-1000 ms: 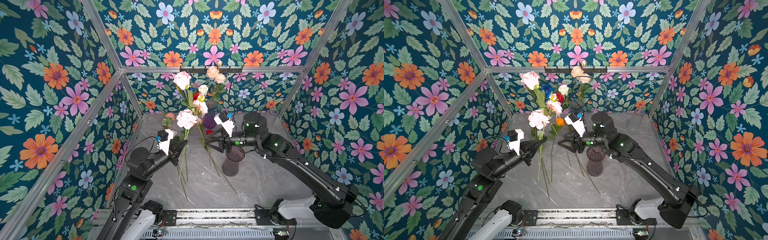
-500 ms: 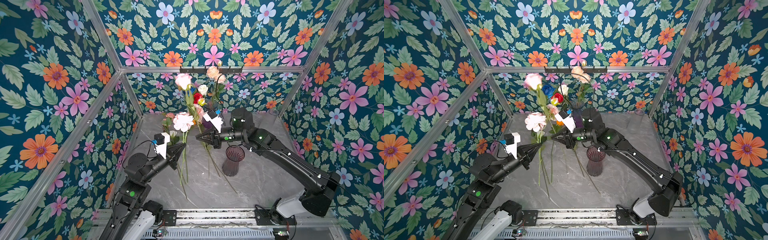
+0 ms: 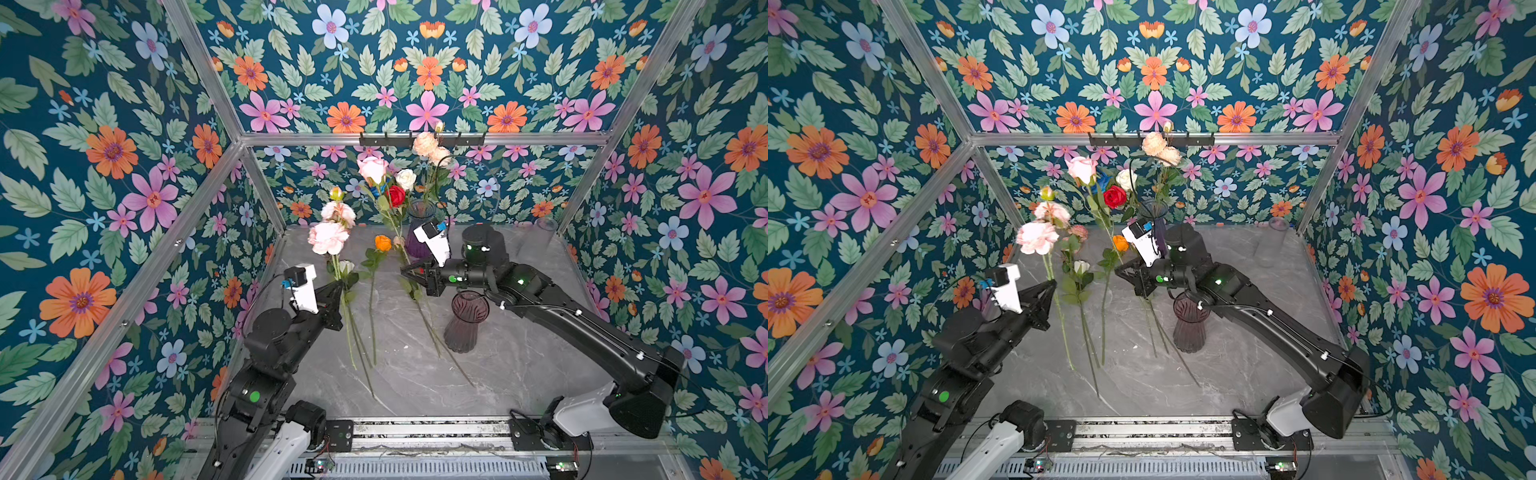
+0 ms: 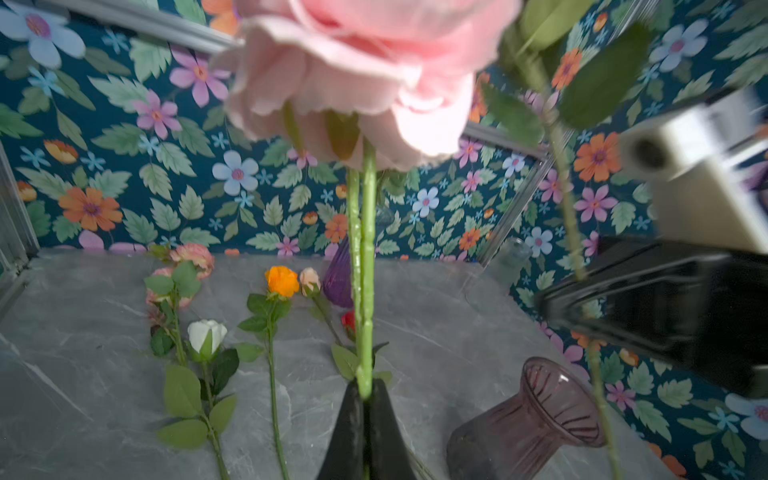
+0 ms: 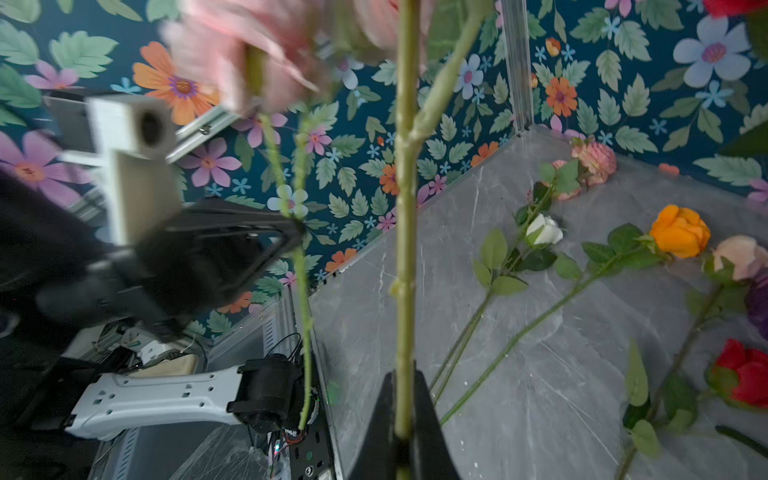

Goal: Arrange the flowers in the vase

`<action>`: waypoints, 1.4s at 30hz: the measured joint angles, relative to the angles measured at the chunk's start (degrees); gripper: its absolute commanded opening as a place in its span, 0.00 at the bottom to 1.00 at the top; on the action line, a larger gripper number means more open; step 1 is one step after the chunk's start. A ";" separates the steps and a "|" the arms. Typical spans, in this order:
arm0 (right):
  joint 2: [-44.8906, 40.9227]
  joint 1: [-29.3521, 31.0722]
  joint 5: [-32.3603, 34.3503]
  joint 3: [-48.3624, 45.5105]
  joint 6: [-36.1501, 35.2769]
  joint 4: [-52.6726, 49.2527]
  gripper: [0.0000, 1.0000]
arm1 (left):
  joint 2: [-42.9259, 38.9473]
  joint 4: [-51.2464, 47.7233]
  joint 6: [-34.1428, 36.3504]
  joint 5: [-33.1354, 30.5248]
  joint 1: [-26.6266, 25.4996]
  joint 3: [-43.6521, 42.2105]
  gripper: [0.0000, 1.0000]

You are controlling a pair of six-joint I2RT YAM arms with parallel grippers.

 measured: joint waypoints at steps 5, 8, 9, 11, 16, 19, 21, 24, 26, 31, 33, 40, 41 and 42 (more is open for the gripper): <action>9.60 -0.02 2.49 7.21 1.57 -5.75 0.56 | -7.37 5.66 0.83 0.39 0.02 -1.51 0.00; 12.17 -0.02 4.39 11.26 0.81 -10.34 0.79 | -6.19 9.99 0.31 6.88 0.02 -2.73 0.00; 11.10 -0.02 5.49 11.52 0.17 -11.74 0.83 | -4.68 11.39 -0.59 9.86 0.00 -2.84 0.00; 6.21 -0.20 7.56 10.32 -1.42 -13.16 0.86 | -1.68 14.86 -1.86 15.32 0.00 -3.50 0.00; -12.39 -3.76 10.12 0.98 -3.15 -11.67 0.87 | 5.77 32.30 -8.90 25.73 -0.04 -8.41 0.00; -23.76 -8.22 11.52 -9.25 -2.97 -12.44 0.87 | 12.28 47.43 -13.00 28.15 -0.68 -10.88 0.00; -31.23 -11.61 12.20 -16.09 -1.70 -13.16 0.87 | 18.14 58.36 -14.93 28.30 -2.60 -11.56 0.00; -39.04 -15.37 13.16 -23.85 0.57 -14.08 0.87 | 26.75 68.72 -13.33 28.50 -8.87 -10.25 0.00; -42.80 -17.38 14.53 -28.50 2.38 -14.75 0.87 | 32.04 72.39 -7.87 28.63 -15.50 -7.45 0.00; -48.00 -20.33 15.63 -36.68 7.45 -16.92 0.87 | 44.52 79.69 2.03 27.91 -22.51 -0.66 0.00; -50.38 -20.37 15.52 -38.58 8.61 -17.49 0.87 | 48.89 82.55 3.78 27.61 -23.08 0.61 0.00; -57.42 -20.57 17.38 -41.03 11.87 -19.12 0.87 | 59.49 91.25 4.55 27.32 -23.74 6.16 0.00; -58.14 -20.57 17.55 -41.16 11.91 -19.65 0.87 | 60.35 91.95 3.98 27.39 -23.89 7.13 0.00; -58.62 -20.57 17.86 -41.22 11.96 -20.02 0.87 | 60.89 92.26 3.93 27.47 -24.02 8.02 0.00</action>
